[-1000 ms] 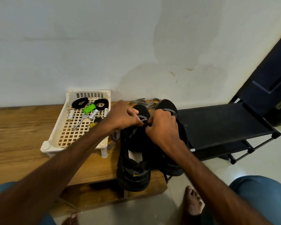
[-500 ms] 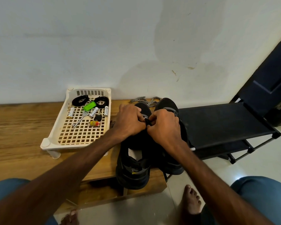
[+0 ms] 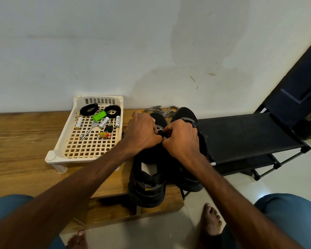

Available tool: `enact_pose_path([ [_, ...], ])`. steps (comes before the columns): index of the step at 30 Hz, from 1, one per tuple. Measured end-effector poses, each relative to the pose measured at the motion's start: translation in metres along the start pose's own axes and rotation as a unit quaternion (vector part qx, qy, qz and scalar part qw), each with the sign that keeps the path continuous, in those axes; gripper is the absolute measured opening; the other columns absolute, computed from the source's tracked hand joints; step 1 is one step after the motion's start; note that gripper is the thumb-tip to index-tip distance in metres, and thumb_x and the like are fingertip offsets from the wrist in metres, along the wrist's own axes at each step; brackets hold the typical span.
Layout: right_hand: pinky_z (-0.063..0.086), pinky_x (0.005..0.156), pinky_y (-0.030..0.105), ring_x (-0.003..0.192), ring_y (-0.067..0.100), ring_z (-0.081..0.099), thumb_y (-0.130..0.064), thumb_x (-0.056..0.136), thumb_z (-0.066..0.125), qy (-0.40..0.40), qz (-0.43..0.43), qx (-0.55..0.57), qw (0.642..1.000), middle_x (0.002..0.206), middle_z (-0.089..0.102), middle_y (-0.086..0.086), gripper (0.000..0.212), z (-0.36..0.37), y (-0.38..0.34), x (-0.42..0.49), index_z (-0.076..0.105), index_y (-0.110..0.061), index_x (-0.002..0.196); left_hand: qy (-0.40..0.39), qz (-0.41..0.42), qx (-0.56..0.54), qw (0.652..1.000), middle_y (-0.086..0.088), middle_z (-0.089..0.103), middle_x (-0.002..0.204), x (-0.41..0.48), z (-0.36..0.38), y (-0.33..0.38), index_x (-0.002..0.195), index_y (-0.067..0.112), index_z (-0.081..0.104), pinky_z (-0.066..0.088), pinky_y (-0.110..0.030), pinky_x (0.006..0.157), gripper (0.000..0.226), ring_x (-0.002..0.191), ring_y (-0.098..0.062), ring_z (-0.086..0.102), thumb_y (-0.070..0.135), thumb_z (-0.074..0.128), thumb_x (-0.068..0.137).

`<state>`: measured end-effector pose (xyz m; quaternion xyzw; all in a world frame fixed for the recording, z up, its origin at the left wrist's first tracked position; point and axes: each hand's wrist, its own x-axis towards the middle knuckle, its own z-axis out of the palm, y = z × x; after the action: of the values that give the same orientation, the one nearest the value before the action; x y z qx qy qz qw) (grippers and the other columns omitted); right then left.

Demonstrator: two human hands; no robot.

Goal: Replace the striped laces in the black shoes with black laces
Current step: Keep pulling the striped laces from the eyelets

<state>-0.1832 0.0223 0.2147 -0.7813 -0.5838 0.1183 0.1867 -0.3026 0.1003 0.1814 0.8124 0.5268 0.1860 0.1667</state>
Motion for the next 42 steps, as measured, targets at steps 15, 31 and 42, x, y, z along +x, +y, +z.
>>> enact_pose_path([
  [15,0.061,0.078,0.035,0.093,0.025,0.070,-0.017,0.090,0.072,-0.001,-0.010,-0.036,0.999,0.099,0.074,0.005,0.021,-0.001,0.002,0.001,0.077,-0.018,0.110,-0.037,0.002,-0.088,0.995,-0.006,0.073,0.112,0.001,-0.010,-0.002,0.081,0.016,0.081,0.048,-0.032,0.092,0.008,0.109,-0.020,0.064,0.023,0.077,0.081],
  [31,0.059,0.086,0.033,0.096,0.018,0.071,-0.023,0.089,0.075,0.020,-0.045,0.038,0.998,0.106,0.075,-0.001,0.028,-0.003,-0.005,0.002,0.073,-0.017,0.116,0.182,0.011,0.073,0.980,-0.012,0.077,0.098,0.002,-0.043,-0.040,0.109,0.014,0.080,0.055,-0.041,0.084,0.024,0.099,-0.030,0.065,0.011,0.066,0.089],
  [42,0.060,0.085,0.041,0.105,0.031,0.068,-0.011,0.090,0.071,-0.013,-0.074,-0.072,0.995,0.110,0.071,0.012,0.022,0.009,-0.029,0.021,0.075,-0.013,0.111,0.036,0.035,-0.107,0.993,0.015,0.071,0.073,-0.034,-0.032,-0.014,0.097,0.020,0.080,0.043,-0.008,0.051,0.014,0.049,0.011,0.056,0.019,0.076,0.083],
])
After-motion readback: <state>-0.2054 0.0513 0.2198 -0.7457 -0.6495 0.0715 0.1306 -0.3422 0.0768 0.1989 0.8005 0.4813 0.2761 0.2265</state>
